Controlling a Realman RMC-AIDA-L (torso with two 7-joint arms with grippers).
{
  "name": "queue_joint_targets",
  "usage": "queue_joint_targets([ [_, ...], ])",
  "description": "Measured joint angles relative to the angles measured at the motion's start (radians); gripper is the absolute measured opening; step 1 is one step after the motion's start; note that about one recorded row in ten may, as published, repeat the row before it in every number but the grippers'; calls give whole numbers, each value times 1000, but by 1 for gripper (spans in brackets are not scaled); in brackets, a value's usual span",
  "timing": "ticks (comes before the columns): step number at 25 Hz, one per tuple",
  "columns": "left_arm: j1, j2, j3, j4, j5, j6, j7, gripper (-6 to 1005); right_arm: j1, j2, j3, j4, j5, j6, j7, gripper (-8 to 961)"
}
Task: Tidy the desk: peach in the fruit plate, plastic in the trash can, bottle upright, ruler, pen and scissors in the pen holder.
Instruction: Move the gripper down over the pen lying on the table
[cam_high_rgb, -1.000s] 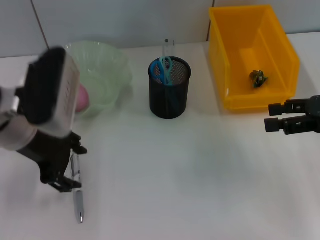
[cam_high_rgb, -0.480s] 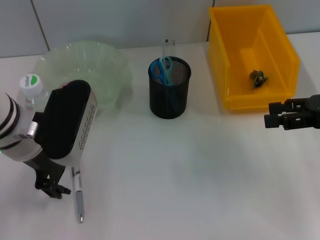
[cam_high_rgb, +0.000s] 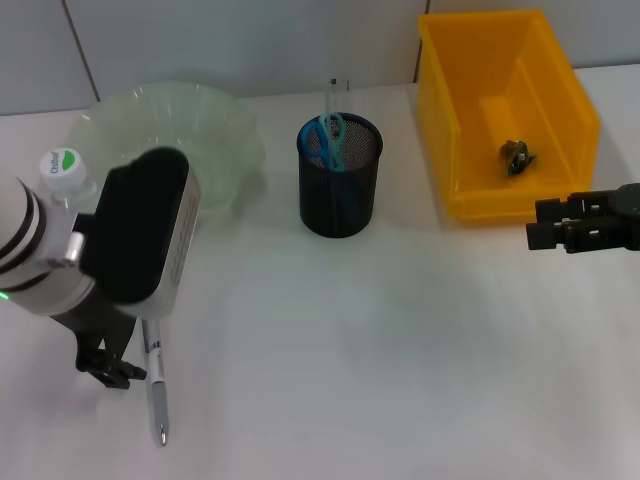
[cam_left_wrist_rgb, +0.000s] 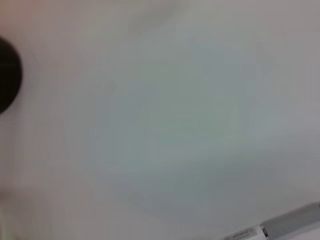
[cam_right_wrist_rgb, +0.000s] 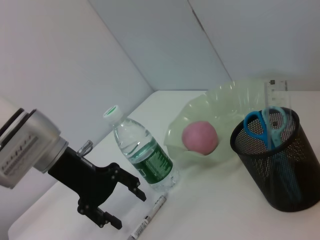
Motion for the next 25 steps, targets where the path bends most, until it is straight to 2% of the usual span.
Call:
queue_joint_targets([
  [3, -37, 0, -16, -6, -1, 39, -160, 737, 2, 0, 0, 1, 0, -1, -1, 832],
  [5, -48, 0, -27, -9, -2, 50, -199, 737, 4, 0, 0, 0, 8, -1, -7, 832],
  [10, -113, -2, -177, -57, -89, 110, -581, 737, 6, 0, -1, -3, 42, -8, -36, 832],
  [11, -113, -2, -177, -57, -89, 110, -581, 737, 8, 0, 0, -4, 46, -10, -44, 832],
  [13, -163, 1, -353, -180, -142, 119, -764, 736, 14, -1, 0, -7, 50, -13, -54, 832],
  [15, -167, 1, -380, -200, -145, 117, -786, 736, 17, -2, -1, -18, 52, -14, -60, 832],
  [16, -174, 3, -473, -253, -145, 97, -881, 736, 21, -2, -5, -31, 53, -16, -65, 832],
  [17, -173, 4, -493, -264, -145, 92, -912, 736, 21, -2, -5, -31, 53, -16, -65, 832],
  [21, -156, 7, -500, -275, -133, 84, -1060, 736, 29, -4, -8, -52, 54, -34, -73, 832],
  [25, -150, 3, -484, -279, -119, 79, -1122, 736, 32, -5, -2, -72, 54, -65, -73, 832],
])
